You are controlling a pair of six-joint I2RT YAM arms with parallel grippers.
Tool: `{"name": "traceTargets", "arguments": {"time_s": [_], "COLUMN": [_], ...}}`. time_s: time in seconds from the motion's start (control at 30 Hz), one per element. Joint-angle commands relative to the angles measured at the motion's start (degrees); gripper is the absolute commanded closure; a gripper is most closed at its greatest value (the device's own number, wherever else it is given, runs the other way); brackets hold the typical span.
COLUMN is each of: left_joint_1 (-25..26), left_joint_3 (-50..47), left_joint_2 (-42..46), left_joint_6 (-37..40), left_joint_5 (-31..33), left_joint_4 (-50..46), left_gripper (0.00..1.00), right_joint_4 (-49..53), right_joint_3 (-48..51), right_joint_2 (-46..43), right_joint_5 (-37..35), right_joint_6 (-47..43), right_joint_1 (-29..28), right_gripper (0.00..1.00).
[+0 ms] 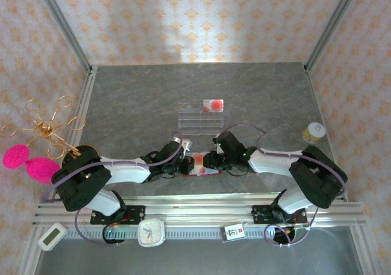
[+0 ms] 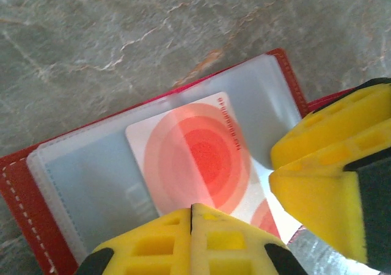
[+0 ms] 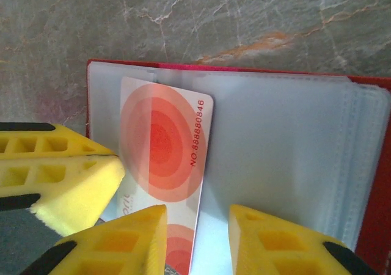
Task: Take the credit cards out of the card holder
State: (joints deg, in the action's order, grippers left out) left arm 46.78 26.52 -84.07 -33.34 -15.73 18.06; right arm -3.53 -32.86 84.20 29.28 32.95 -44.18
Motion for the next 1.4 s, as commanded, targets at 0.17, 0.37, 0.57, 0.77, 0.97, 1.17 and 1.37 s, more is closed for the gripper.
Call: {"name": "traceTargets", "arguments": {"time_s": [0.17,0.37,0.57,0.77,0.97,1.17,1.37], "left_joint_1": [0.1,-0.1,-1.0,-1.2,-3.6,-9.1,-11.5], "left_joint_3": [-1.9,-2.7,-3.2,-1.7,-0.2,-3.1,-4.7], "left_joint_2": [-4.5,-2.7,-2.5,-0.3,9.0,16.1,17.5], "left_joint_6": [0.1,0.1,-1.8,-1.8,-2.9,-8.3,-13.7], "left_joint_5": [-1.1,-0.5,-1.6,-2.0,-3.4,-10.2,-15.2], "left_joint_4": [2.0,1.4,2.5,2.7,9.0,26.5,39.0], "left_gripper": [1.00,1.00,1.00,1.00,0.92,0.63,0.57], "right_joint_4": [-5.2,-1.6,2.9,7.7,6.2,-3.4,-13.6], "right_joint_3": [-1.4,-2.2,2.6,4.2,0.2,0.1,0.6], "right_joint_2": [3.6,2.9,-2.6,-11.6,-22.1,-30.4,-31.2], "right_joint_5": [3.5,-0.7,-7.3,-10.6,-9.3,-8.7,-2.1], "right_joint_6": [0.8,0.8,2.2,1.3,-3.9,-3.8,-2.1], "right_joint_1": [0.1,0.2,1.3,2.5,2.5,2.6,2.7], "right_gripper": [0.72,0.96,1.00,1.00,1.00,1.00,1.00]}}
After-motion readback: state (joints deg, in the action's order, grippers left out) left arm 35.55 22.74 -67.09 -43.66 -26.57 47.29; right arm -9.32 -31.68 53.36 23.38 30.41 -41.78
